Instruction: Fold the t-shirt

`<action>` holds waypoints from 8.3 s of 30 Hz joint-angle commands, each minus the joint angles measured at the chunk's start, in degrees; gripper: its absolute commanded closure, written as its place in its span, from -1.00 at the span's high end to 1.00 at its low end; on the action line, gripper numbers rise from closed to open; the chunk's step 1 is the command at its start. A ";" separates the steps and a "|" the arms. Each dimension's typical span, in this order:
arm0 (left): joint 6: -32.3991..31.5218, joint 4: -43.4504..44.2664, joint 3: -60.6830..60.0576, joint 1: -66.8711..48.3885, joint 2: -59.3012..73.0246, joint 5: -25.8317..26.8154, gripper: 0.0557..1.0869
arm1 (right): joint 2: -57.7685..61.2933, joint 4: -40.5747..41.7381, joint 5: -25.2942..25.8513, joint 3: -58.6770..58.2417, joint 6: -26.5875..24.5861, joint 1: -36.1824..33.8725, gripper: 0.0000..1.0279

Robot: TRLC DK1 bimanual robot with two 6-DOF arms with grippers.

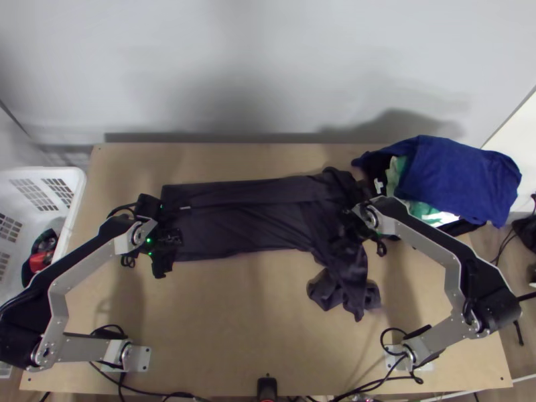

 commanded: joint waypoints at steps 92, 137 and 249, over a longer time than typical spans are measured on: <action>6.26 -9.53 7.88 5.65 8.06 8.93 -0.14 | -8.82 -7.53 -4.38 7.43 -0.12 -1.08 -0.95; 4.41 -9.00 5.42 8.46 4.37 15.87 0.71 | -12.34 -7.71 -5.17 5.50 0.15 1.82 -0.95; -3.94 -27.02 43.91 14.35 32.41 20.71 0.94 | 27.39 -15.00 -9.57 44.26 -2.84 -8.64 -0.41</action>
